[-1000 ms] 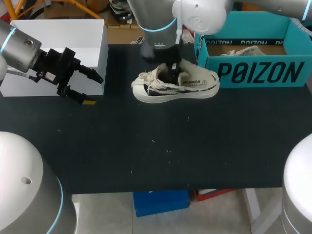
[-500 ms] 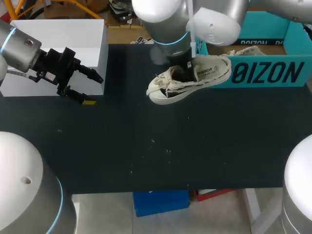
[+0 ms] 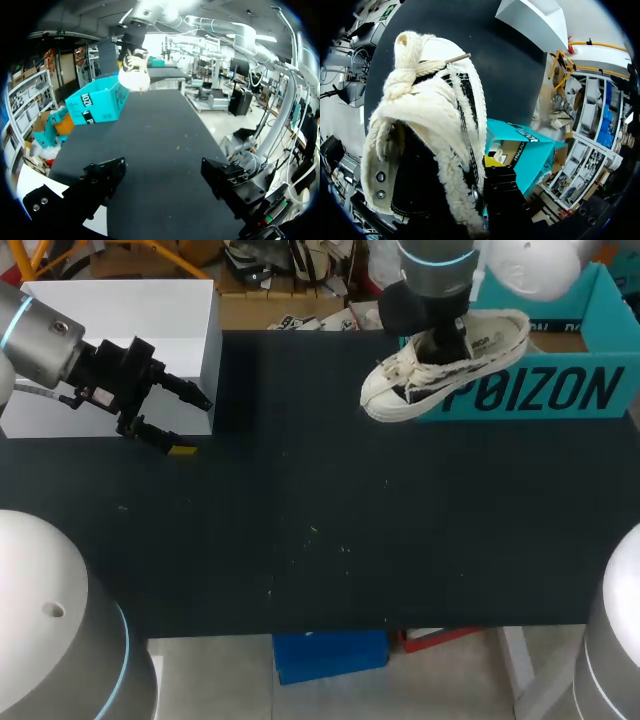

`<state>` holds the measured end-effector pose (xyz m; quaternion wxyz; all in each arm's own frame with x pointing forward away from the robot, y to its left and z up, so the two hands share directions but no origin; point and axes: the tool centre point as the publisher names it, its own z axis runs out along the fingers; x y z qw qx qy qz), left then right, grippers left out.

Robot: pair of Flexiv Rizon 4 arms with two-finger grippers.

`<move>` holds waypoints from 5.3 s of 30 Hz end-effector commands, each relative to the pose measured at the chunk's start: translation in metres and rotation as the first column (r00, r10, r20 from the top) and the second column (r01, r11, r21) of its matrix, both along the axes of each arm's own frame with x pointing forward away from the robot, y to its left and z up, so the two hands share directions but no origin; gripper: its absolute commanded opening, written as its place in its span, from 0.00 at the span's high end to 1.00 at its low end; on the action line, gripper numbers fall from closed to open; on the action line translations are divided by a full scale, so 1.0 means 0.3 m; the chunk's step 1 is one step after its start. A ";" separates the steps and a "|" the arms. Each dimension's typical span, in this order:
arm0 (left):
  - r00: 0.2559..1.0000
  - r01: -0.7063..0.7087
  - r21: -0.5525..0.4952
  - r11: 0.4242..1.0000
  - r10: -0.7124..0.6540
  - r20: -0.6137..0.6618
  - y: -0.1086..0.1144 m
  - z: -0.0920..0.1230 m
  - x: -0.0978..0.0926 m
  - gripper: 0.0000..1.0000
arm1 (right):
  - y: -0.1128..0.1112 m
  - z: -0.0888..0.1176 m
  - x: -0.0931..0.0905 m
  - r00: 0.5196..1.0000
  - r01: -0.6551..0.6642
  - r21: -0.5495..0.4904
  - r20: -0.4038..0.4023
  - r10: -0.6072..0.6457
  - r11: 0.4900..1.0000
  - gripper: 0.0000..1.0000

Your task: Take the shoe out of the shoebox, open the shoe tongue, remove and reinsert the insole, then place the shoe into the shoebox

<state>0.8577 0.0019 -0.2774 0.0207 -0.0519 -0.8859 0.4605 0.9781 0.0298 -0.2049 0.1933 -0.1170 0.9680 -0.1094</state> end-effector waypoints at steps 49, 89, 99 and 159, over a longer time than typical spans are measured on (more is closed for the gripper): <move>1.000 0.002 0.004 1.000 -0.002 -0.002 0.001 0.001 0.000 0.00 | -0.499 -0.008 0.561 0.956 0.234 0.160 -0.218 -0.197 0.959 1.00; 1.000 0.002 0.004 1.000 -0.002 -0.002 0.001 0.001 0.000 0.00 | -0.686 -0.066 0.794 0.955 0.260 0.216 -0.204 -0.217 0.941 1.00; 1.000 0.002 0.004 1.000 -0.002 -0.002 0.001 0.001 0.000 0.00 | -0.710 -0.123 0.920 0.949 0.246 0.210 -0.253 -0.190 0.946 1.00; 1.000 0.002 0.004 1.000 -0.002 -0.002 0.001 0.001 0.000 0.00 | -0.630 -0.544 0.978 0.924 0.292 0.204 -0.313 -0.220 0.934 1.00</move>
